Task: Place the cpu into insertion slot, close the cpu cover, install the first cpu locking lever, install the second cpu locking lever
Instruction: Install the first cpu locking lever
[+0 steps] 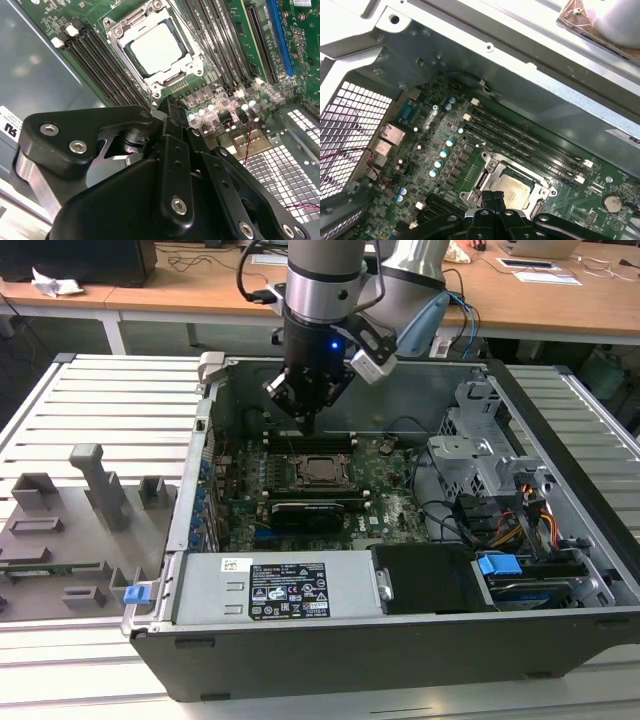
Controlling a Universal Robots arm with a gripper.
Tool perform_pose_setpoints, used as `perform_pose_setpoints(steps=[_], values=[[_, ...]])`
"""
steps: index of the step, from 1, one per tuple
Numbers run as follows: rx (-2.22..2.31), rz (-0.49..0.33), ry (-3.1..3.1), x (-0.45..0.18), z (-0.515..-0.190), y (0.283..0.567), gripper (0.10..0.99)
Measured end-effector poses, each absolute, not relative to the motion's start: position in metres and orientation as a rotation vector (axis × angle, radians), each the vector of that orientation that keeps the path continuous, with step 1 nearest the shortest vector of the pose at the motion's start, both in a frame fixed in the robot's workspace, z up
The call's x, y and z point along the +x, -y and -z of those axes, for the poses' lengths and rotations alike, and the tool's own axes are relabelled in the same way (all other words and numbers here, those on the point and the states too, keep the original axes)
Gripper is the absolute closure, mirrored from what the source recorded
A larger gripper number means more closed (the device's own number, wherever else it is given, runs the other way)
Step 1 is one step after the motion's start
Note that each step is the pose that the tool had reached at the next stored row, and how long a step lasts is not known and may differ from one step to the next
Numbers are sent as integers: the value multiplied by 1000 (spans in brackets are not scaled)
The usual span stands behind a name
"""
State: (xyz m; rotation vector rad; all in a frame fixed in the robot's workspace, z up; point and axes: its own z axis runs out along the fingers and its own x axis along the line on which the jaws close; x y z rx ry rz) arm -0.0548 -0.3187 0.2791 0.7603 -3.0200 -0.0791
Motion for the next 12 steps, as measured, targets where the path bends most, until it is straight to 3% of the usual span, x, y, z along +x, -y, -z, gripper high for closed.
perform_pose_setpoints(steps=[12], values=[[760,79,3020,-61,-279,319,980]])
